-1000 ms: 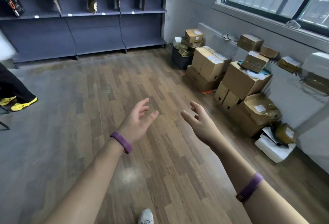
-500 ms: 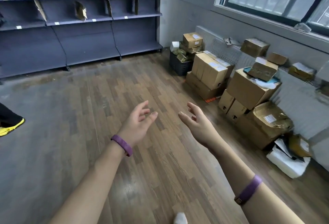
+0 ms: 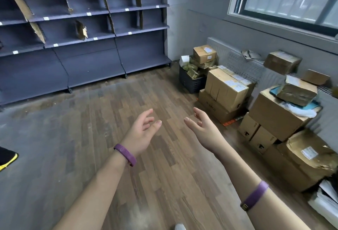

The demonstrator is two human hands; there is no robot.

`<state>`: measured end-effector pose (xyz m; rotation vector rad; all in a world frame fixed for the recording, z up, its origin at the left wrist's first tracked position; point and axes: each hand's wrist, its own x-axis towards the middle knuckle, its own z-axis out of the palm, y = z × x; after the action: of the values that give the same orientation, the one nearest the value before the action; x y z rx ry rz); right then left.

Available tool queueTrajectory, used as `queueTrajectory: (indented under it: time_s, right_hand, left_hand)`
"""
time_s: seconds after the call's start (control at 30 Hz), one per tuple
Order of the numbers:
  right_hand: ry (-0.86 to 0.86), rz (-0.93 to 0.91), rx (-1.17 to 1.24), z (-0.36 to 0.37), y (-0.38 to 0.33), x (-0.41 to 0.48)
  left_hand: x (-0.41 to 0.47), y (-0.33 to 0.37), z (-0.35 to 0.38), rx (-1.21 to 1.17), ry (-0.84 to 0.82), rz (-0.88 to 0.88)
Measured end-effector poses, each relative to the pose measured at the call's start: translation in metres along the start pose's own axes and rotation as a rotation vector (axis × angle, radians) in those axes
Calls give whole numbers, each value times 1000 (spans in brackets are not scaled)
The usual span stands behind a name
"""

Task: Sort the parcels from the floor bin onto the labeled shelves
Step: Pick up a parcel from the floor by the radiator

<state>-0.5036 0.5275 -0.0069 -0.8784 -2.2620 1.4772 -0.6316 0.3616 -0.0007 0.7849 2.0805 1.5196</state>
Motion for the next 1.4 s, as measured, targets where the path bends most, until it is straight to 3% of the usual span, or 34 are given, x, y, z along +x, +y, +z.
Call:
queueTrajectory:
  time_s: [0.3,0.63,0.83,1.07,1.4]
  right_hand:
    - [-35,-80,-59,-23,-20,172]
    - [25,-38,-104,-15,-17,359]
    - [54,16,-77,9,-44,494]
    - [58,20,-189,17,-69,633]
    - [-8,79,-253,-4,-16,791]
  left_hand:
    - [161,19,-8,7,6,-2]
    - [363,-10,-37,-62,58,37]
    - [510,-17,-66,-91,2,22]
    - [666,-27,-83,66,-65,4]
    - [832,-66,-57,184,-169,-65]
